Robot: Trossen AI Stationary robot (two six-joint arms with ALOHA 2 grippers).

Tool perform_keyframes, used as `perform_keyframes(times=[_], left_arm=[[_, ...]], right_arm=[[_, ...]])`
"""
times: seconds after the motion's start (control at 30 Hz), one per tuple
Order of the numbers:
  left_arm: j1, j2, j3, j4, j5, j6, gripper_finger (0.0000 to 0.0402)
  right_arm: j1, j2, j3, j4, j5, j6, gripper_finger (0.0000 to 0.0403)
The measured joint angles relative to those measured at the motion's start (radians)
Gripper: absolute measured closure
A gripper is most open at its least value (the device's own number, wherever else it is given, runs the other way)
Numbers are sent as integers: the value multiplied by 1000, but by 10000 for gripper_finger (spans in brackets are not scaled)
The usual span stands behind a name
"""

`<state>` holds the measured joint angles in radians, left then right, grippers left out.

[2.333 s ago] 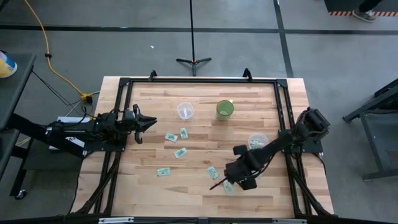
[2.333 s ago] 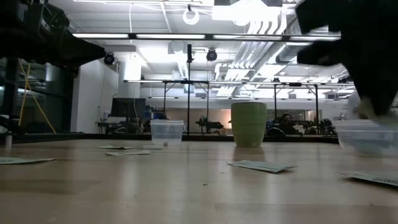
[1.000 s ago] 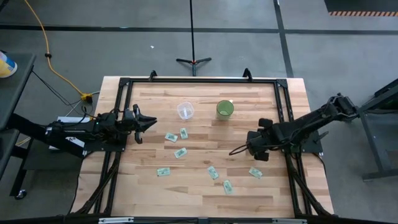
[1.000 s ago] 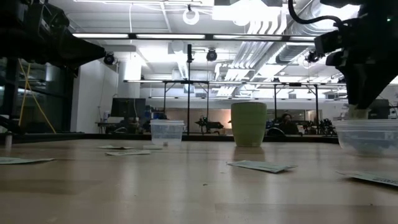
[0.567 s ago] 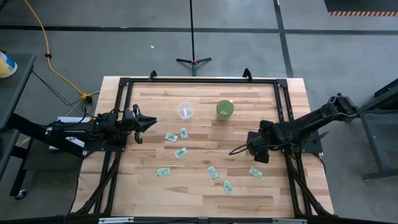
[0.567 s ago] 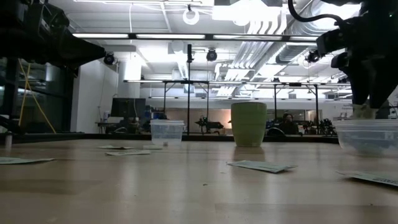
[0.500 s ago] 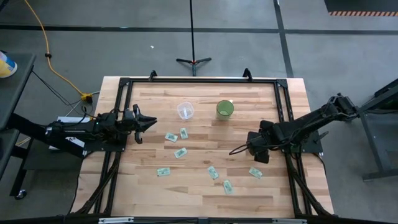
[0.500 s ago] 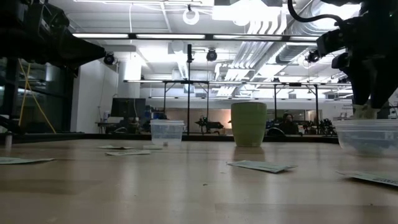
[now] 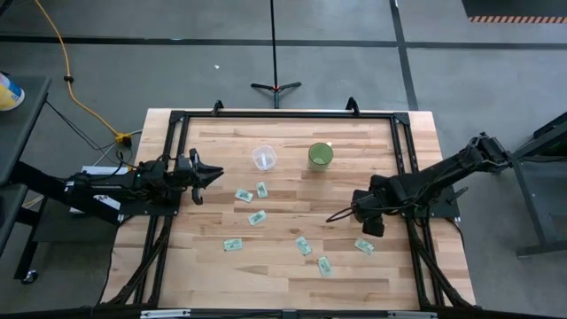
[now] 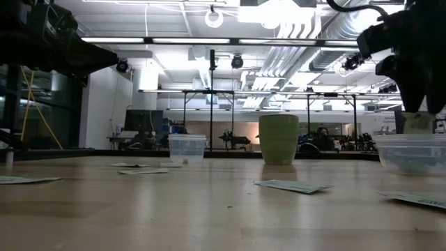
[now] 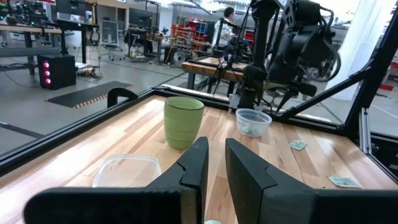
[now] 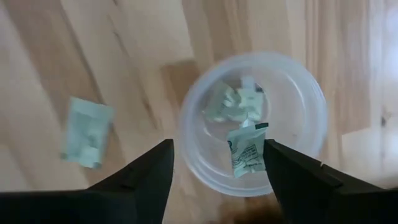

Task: Pick and place items into bin
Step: Put the white sweetener packet into the right transparent bin

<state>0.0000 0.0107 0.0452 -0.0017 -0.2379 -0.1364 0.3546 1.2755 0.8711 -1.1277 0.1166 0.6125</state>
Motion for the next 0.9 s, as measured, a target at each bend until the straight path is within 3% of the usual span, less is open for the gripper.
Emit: perform_keyframes(times=[0.33,0.63,0.9], left_arm=[[0,0,0,0,0,0,309],[0,0,0,0,0,0,309],[0,0,0,0,0,0,309]], right_arm=[[-2,0,14,9,49,43,166],[-8,0,14,0,15,32,166],[-7,0,14,-16,13,-166,156]])
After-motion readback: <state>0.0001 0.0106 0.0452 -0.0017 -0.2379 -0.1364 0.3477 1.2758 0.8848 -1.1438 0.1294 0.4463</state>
